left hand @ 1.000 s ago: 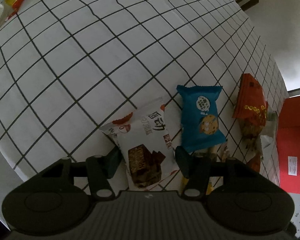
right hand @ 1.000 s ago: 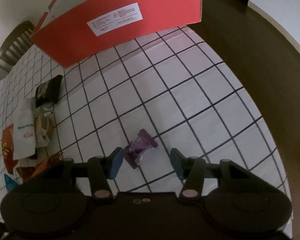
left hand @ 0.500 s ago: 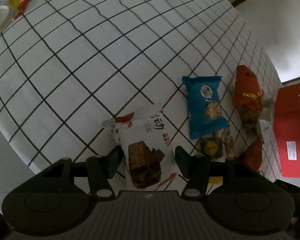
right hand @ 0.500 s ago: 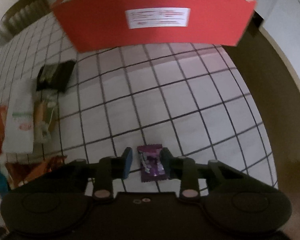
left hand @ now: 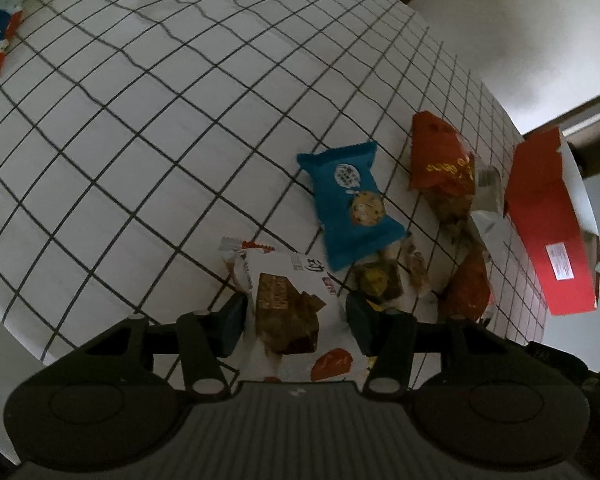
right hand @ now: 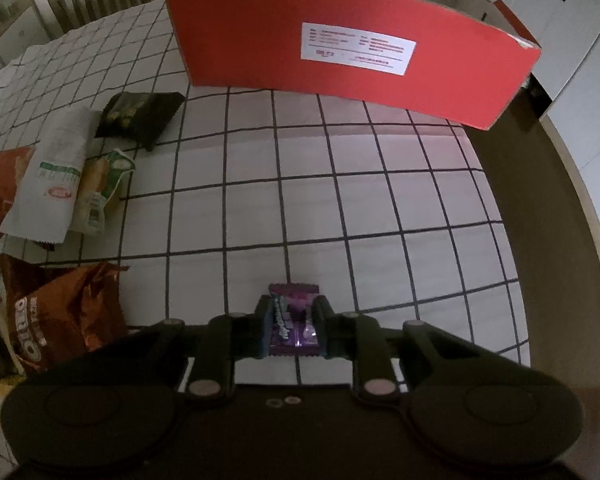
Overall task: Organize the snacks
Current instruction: 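Close the right gripper on the purple candy bar and lift it, then carry the purple candy bar with the right gripper over the red box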
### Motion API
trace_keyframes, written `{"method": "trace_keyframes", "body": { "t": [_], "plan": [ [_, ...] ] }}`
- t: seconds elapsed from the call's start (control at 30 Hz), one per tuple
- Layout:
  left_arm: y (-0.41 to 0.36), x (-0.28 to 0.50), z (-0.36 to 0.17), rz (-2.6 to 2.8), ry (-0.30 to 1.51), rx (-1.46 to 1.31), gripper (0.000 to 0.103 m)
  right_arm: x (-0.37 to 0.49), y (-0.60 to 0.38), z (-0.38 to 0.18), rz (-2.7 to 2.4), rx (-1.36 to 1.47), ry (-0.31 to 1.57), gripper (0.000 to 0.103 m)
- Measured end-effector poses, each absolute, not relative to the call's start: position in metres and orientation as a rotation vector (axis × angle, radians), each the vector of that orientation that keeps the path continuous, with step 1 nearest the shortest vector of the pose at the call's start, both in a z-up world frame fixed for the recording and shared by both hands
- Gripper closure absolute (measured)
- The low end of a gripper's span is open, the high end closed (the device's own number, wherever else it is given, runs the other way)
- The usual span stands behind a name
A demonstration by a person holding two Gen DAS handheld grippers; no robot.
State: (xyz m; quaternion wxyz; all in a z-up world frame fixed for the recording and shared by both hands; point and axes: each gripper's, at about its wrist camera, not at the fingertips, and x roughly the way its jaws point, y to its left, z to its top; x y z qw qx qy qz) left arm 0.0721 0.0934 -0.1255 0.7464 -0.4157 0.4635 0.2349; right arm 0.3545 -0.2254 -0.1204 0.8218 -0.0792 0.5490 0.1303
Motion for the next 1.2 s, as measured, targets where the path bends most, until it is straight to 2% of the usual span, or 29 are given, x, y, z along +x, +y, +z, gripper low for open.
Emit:
{"method": "trace_keyframes", "body": {
  "t": [0.27,0.67,1.2],
  "plan": [
    [0.09,0.079,-0.117,0.494,1.016,-0.859,0.051,0.345,-0.243,-0.103,0.318,-0.12,1.138,0.083],
    [0.077,0.106,-0.077,0.39,0.968,-0.817,0.051,0.343,-0.264,-0.047,0.406,-0.044,1.062,0.083],
    [0.033,0.23,-0.018,0.224,0.919,-0.664,0.052,0.401,-0.277,0.007,0.454,-0.083,0.944,0.083]
  ]
}}
